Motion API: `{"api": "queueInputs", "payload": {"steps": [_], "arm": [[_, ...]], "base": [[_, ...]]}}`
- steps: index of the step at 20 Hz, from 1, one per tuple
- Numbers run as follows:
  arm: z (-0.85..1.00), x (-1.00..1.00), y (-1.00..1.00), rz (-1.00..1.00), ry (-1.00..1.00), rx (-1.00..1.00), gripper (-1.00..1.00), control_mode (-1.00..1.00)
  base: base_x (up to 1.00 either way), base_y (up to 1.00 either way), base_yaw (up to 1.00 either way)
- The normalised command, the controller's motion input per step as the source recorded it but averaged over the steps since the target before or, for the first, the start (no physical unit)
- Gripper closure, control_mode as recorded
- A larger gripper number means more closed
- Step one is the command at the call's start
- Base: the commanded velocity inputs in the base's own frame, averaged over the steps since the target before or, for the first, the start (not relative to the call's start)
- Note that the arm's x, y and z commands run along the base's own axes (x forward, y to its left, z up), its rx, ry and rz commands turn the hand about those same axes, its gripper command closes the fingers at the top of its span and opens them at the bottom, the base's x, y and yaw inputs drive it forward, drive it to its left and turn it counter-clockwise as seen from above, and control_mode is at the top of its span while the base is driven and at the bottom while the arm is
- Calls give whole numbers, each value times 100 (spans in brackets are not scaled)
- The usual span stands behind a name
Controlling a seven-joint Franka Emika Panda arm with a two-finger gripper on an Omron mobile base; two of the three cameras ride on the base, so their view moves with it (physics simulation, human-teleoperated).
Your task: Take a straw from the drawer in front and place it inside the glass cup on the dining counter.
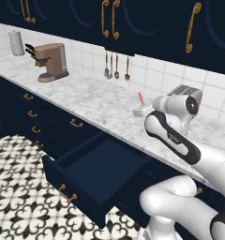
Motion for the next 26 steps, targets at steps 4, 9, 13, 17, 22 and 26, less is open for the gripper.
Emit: {"api": "queueInputs", "payload": {"steps": [4, 9, 13, 17, 22, 26], "arm": [[-12, -58, -23, -9, -2, 0, 100, -100], [-1, -23, -7, -3, 0, 0, 100, 100], [0, 0, 0, 0, 0, 0, 100, 100], [0, 0, 0, 0, 0, 0, 100, 100], [0, 0, 0, 0, 0, 0, 100, 100], [0, 0, 0, 0, 0, 0, 100, 100]], "base": [[0, 0, 0], [-60, -10, -4], [-100, 5, 14], [-65, 41, 91], [-32, 51, 96], [-19, 78, 88]]}}
